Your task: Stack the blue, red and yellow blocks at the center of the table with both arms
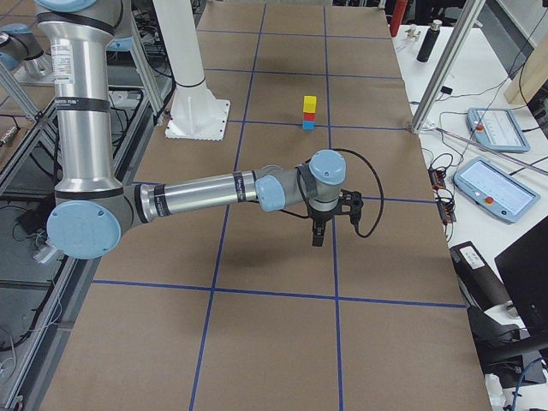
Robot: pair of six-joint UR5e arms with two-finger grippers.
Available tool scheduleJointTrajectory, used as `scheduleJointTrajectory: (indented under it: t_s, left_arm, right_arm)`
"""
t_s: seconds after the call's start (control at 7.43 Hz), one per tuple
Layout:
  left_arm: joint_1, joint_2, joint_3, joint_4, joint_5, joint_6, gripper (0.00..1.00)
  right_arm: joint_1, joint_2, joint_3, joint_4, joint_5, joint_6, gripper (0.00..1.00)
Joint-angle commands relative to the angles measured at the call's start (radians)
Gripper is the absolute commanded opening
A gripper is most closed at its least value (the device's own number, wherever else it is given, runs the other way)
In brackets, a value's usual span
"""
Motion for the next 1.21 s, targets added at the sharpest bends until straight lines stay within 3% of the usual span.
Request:
scheduleJointTrajectory:
  t_s: [0.0, 0.54, 0.81, 0.94, 1.08]
  left_arm:
    - [-0.019, 0.0, 0.02, -0.001, 0.0, 0.006, 0.99]
    - [-0.035, 0.008, 0.026, -0.001, 0.001, 0.026, 0.99]
    - [-0.048, 0.028, 0.031, -0.003, 0.0, 0.021, 0.99]
    - [-0.05, 0.061, 0.029, -0.035, -0.002, 0.023, 1.0]
    - [-0.048, 0.134, 0.029, -0.163, -0.008, -0.026, 1.0]
  right_arm:
    - [0.08, 0.005, 0.0, -0.061, 0.016, -0.079, 0.99]
    - [0.068, 0.004, -0.008, -0.123, -0.001, -0.205, 0.99]
    - [0.081, 0.019, -0.009, -0.211, -0.065, -0.356, 0.99]
    - [0.09, 0.063, -0.006, -0.285, -0.076, -0.383, 0.99]
    - [0.095, 0.097, -0.003, -0.333, -0.076, -0.385, 0.99]
